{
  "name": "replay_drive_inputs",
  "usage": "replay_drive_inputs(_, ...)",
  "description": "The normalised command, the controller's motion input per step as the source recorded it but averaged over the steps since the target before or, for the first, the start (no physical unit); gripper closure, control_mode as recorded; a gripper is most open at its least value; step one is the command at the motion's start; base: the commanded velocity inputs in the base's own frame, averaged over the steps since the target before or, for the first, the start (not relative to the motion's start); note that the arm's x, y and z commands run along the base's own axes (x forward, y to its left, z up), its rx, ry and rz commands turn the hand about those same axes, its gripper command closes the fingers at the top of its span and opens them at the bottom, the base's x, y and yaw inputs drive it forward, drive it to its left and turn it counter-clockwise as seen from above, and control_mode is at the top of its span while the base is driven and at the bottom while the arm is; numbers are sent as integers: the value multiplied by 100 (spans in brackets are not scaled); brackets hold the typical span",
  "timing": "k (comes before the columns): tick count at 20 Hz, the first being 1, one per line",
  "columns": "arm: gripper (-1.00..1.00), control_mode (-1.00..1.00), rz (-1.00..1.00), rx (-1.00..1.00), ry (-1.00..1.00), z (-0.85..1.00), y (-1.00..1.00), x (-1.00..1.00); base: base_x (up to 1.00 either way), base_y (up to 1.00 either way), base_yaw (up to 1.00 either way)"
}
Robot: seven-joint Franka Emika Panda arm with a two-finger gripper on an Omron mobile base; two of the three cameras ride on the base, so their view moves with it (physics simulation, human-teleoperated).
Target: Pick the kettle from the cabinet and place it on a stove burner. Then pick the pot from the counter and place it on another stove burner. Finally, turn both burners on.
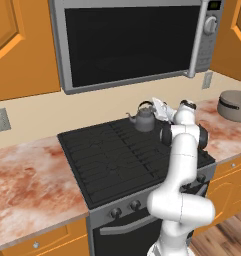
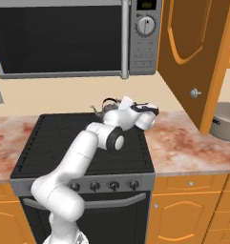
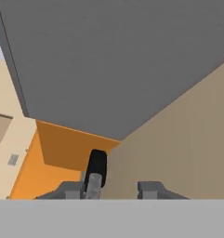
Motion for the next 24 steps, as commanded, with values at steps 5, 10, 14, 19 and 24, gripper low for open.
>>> replay_drive_inputs(5, -100, -100, 4, 3, -6, -11, -6, 8, 0, 0, 0)
replay_drive_inputs(10, -100, -100, 2, 1, -6, -8, -12, 0, 0, 0, 0)
replay_drive_inputs(14, -100, -100, 0, 0, -8, -3, -19, 0, 0, 0, 0)
replay_drive_inputs(19, -100, -100, 0, 0, -10, 0, -21, -5, 0, 0, 0)
replay_drive_inputs(24, -100, -100, 0, 0, -7, 0, -5, -25, 0, 0, 0)
